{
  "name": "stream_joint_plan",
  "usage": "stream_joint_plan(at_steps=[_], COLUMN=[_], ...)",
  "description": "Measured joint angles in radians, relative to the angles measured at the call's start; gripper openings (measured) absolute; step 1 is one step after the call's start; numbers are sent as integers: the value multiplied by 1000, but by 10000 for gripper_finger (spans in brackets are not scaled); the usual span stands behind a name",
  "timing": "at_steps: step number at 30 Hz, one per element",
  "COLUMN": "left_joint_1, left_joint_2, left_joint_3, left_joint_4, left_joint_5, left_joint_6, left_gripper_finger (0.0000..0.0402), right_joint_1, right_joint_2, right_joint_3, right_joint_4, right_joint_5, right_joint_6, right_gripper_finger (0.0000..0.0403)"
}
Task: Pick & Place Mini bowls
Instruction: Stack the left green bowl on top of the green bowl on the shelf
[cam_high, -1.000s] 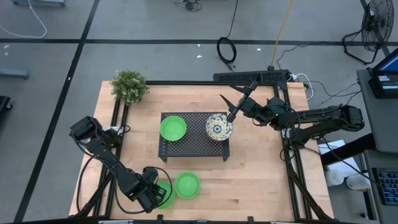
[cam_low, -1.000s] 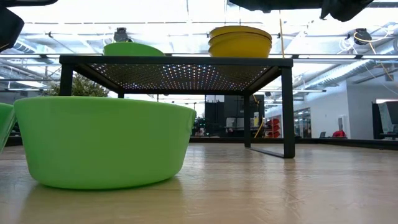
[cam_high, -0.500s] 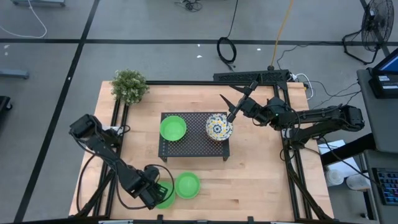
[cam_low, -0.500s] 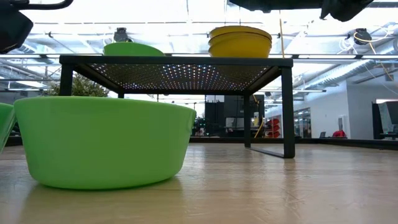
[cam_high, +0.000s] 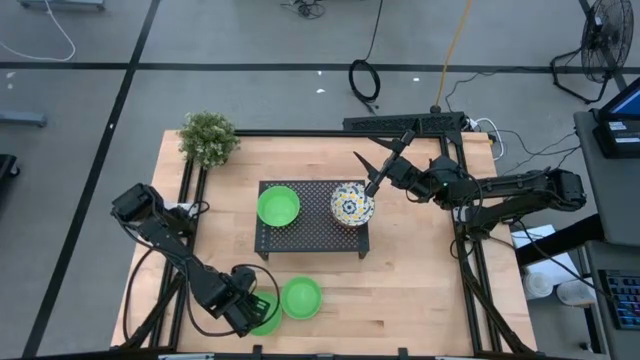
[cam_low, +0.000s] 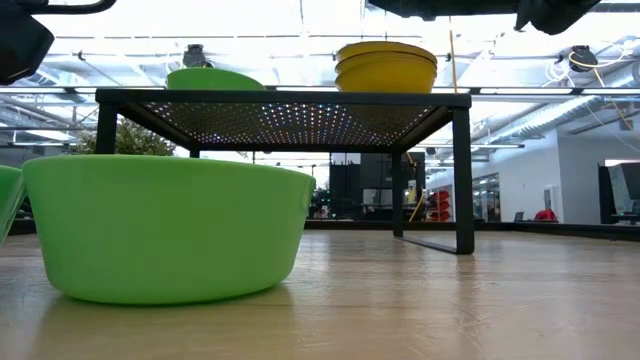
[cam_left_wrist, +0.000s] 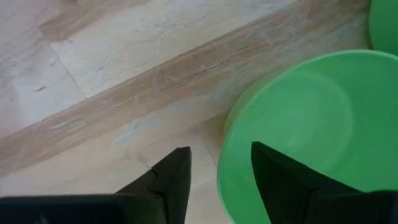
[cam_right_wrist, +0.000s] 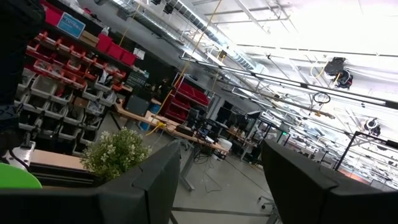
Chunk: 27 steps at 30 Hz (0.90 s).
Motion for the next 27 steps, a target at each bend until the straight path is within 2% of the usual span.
stream_joint_plan(at_steps=[27], left_joint_1=[0], left_joint_2=[0], left_joint_3=[0], left_joint_4=[4], left_joint_5=[-18], left_joint_6=[33], left_gripper_finger=[172], right_joint_1=[0], right_joint_2=[0], right_joint_3=[0], right_joint_4=[0], right_joint_5=[0], right_joint_6=[0], right_gripper_finger=[215])
